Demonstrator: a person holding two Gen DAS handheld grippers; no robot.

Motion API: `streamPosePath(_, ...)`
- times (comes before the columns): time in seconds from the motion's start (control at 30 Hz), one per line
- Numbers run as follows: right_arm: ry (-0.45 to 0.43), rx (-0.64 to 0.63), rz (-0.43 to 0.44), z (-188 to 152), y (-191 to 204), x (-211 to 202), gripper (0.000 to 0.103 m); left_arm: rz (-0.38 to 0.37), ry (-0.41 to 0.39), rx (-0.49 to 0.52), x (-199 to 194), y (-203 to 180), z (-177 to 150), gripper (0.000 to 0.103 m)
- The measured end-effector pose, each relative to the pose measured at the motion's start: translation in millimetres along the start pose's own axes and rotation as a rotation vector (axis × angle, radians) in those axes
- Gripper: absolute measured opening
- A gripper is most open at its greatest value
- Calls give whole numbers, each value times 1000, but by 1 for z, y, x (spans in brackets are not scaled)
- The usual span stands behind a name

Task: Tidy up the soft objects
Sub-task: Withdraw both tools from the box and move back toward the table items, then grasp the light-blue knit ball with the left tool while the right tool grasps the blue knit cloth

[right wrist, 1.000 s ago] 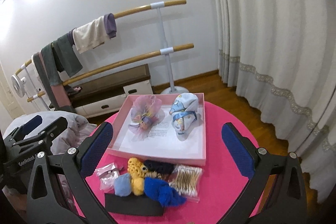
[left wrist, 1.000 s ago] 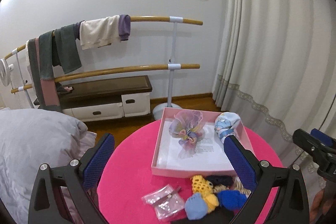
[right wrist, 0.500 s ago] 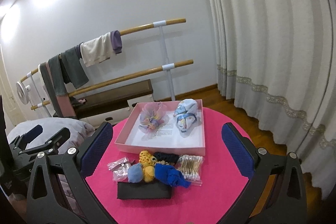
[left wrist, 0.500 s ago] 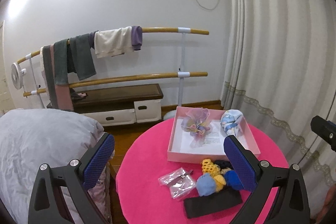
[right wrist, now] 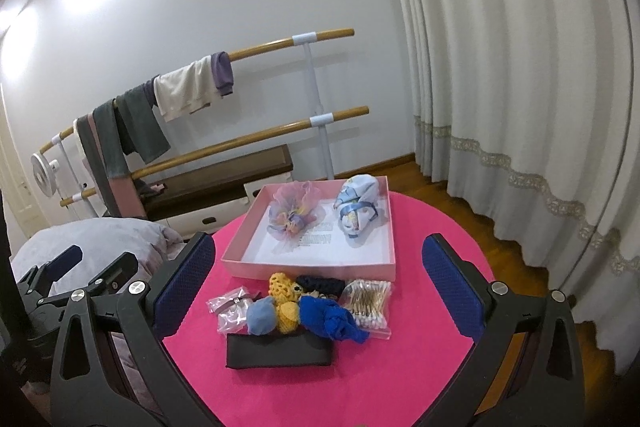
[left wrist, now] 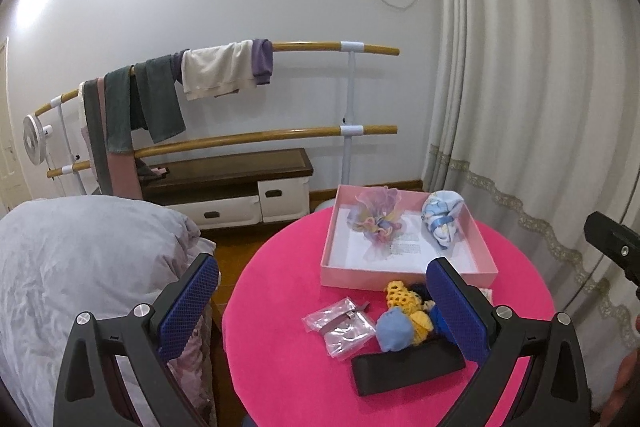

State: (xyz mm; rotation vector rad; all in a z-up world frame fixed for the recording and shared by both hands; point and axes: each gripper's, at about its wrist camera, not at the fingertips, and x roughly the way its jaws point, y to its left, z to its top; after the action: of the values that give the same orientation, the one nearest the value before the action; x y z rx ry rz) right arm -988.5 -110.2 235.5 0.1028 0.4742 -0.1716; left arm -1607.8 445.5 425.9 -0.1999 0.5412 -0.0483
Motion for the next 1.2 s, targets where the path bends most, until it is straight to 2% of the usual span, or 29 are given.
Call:
streamPosePath(0.03, 3, 1, -4, -1, -1, 1, 103, -1, 5, -1, -9, 1, 1, 103)
streamPosePath(0.1, 12, 2, -10, -3, -3, 4, 103, -2, 13, -1, 40, -10, 12, 103)
streamPosePath(0.2, 27, 7, -14, -7, -8, 9, 103, -5, 36, 9, 62, -19, 16, 103)
streamPosePath(0.27, 40, 4, -21, -11, -11, 14, 103, -4, 57, 21, 115, -37, 21, 103)
streamPosePath(0.33, 59, 3, -25, -16, -14, 21, 103, 0, 76, 31, 145, -51, 22, 103)
streamPosePath(0.47, 113, 7, -37, -28, -24, 39, 103, 5, 125, 50, 208, -74, 20, 103)
streamPosePath(0.63, 185, 8, -43, -45, -33, 62, 103, -7, 198, 60, 260, -91, 17, 103)
streamPosePath(0.8, 228, 6, -40, -57, -38, 78, 103, -20, 248, 70, 326, -105, 14, 103)
streamPosePath(0.97, 264, 6, -33, -63, -41, 93, 103, -37, 286, 68, 370, -118, 19, 103)
streamPosePath(1.2, 309, 11, -19, -72, -43, 113, 103, -66, 345, 59, 473, -140, 6, 103)
